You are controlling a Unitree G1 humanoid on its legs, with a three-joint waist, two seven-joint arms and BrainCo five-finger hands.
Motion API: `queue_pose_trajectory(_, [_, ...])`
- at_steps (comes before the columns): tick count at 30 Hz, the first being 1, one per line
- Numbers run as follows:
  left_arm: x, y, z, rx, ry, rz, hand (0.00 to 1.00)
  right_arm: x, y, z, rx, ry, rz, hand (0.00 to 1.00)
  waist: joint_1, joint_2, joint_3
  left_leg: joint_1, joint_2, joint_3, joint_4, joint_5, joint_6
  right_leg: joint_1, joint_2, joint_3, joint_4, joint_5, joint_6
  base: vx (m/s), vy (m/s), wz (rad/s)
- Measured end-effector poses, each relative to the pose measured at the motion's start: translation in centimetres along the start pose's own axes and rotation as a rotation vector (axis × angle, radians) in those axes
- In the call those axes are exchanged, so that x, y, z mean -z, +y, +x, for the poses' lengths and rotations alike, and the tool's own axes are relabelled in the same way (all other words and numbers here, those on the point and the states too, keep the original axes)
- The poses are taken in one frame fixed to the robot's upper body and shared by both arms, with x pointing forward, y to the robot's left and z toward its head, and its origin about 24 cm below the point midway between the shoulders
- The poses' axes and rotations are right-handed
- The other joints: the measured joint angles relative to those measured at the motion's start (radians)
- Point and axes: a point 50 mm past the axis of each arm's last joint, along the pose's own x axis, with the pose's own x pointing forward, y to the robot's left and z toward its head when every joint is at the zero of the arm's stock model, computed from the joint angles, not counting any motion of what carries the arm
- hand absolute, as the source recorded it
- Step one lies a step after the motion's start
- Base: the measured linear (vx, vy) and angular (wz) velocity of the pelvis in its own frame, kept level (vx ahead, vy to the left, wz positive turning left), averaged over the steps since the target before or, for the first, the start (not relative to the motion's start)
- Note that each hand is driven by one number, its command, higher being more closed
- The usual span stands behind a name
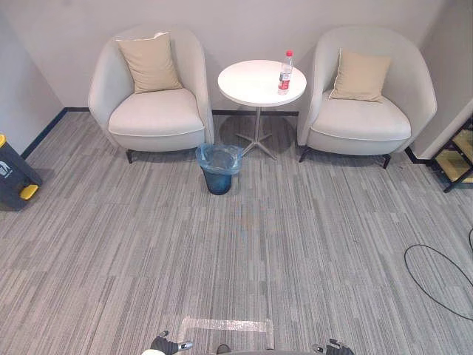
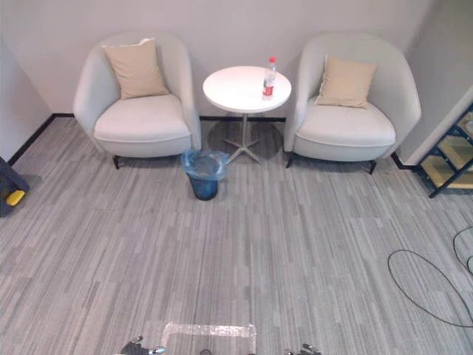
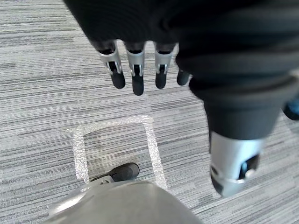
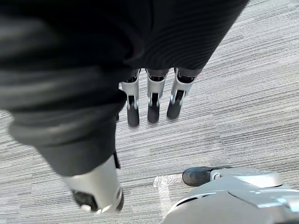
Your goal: Gather rubbish on tea table into small bin, then transfer packed bag to large trash can.
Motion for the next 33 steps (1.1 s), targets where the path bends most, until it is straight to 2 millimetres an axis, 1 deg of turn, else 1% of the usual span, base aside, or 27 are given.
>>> queue_pose_trajectory(14, [-0.09, 0.11, 0.04, -0.004, -0.001, -0.001, 0.00, 0.11, 0.07, 0.04, 0.001, 0.013, 0.002, 0.00, 0.000, -0.007, 0.004, -0.001, 0.000, 0.008, -0.005, 0.000, 0.000, -0.001, 0.001, 0.004, -0.007, 0.005, -0.002, -0.03, -0.035, -0.01])
queue_pose_trajectory(29, [-0.48, 0.32, 0.17, -0.006, -0.007, 0.003, 0.00, 0.20, 0.14, 0.02, 0.000, 0.020, 0.060, 0.00, -0.002, -0.013, 0.013, -0.017, 0.000, 0.010, -0.006, 0.000, 0.001, -0.019, 0.002, 0.006, -0.011, 0.006, -0.003, -0.01, -0.010, 0.00])
queue_pose_trajectory(33, [-0.63, 0.41, 0.20, -0.008, -0.010, 0.004, 0.00, 0.16, 0.18, 0.03, -0.002, 0.019, 0.074, 0.00, -0.011, -0.012, 0.022, -0.018, 0.003, 0.017, 0.000, -0.001, -0.001, -0.021, 0.004, 0.015, -0.012, 0.006, -0.004, -0.01, -0.015, -0.04])
